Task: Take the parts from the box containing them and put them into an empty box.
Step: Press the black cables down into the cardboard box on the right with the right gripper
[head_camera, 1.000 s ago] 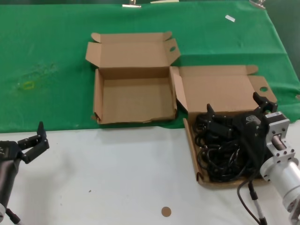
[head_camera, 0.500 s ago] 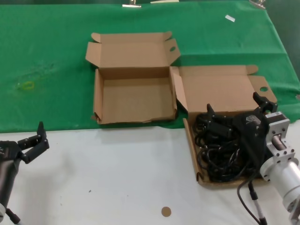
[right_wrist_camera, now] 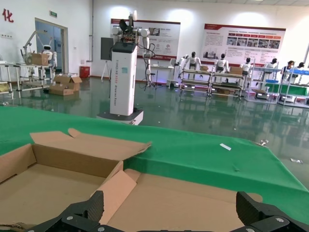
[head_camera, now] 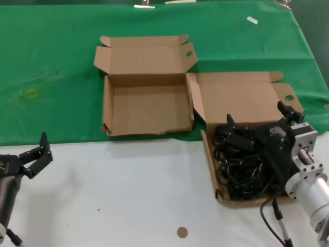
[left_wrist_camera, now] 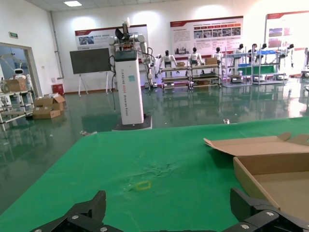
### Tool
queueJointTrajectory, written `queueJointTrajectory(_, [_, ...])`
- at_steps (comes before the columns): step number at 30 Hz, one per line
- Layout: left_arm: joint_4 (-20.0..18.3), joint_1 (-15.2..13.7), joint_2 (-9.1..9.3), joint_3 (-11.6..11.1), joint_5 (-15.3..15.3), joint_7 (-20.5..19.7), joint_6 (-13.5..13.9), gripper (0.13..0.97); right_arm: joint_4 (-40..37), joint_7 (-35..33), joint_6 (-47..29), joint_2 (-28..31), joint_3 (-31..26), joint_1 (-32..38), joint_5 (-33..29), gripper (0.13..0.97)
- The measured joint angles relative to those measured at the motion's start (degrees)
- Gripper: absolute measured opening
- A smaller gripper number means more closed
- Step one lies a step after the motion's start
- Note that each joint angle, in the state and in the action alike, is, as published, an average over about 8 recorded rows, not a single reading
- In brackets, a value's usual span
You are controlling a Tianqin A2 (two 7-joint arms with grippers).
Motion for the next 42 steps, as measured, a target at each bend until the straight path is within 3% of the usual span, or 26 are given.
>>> queueJointTrajectory(4, [0.0,0.0,0.00,0.0,0.0,0.0,0.0,0.916,0.0,0.1,0.2,0.2,-0.2,0.0,0.2,0.966])
queueJointTrajectory(13, [0.0,0.0,0.00,0.0,0.0,0.0,0.0,0.795,0.6,1.5,2.0,2.5,-2.5,-0.5,1.7,0.966])
queueJointTrajectory(22, [0.0,0.0,0.00,0.0,0.0,0.0,0.0,0.602,1.9,1.1,4.1,6.3,-4.8,-1.1,3.3,0.966])
queueJointTrajectory(30, [0.0,0.0,0.00,0.0,0.0,0.0,0.0,0.383,3.2,-0.6,8.0,14.9,-11.5,-0.7,9.7,0.966])
queueJointTrajectory(34, [0.0,0.0,0.00,0.0,0.0,0.0,0.0,0.383,4.4,-2.0,9.5,20.3,-15.9,0.0,13.5,0.966])
queueJointTrajectory(42, [0.0,0.0,0.00,0.0,0.0,0.0,0.0,0.233,6.7,-4.0,9.6,31.2,-25.2,3.2,19.4,0.966])
